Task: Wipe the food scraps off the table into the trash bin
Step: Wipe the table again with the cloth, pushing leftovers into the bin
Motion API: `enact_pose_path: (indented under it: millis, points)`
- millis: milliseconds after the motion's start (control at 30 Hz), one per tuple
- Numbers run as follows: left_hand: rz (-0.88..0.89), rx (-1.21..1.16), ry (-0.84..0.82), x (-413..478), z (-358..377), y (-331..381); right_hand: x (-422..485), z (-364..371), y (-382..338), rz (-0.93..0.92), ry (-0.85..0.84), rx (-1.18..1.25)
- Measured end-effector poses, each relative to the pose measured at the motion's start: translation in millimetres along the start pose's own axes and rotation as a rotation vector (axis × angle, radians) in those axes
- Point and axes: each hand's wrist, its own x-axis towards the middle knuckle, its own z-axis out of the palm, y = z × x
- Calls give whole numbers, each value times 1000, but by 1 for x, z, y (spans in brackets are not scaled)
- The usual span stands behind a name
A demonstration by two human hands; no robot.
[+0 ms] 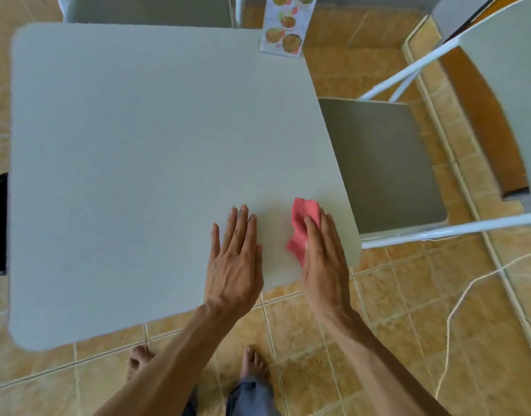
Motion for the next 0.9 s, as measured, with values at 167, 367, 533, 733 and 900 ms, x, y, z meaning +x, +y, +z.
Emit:
enact_pose_path:
  millis: [167, 367, 533, 733, 900]
  points:
    - [50, 61, -104, 22, 39, 49, 13, 5, 42, -82, -95, -81]
    - [86, 185, -91, 21, 53, 42, 29, 5, 68, -267, -111, -100]
    - [80, 223, -99, 21, 53, 44, 43, 5, 80, -340, -122, -84]
    - [69, 237, -94, 20, 53, 45, 49, -2, 89, -405, -147, -83]
    - [60, 268, -117, 19, 54, 45, 49, -1, 89, -399, -167, -78]
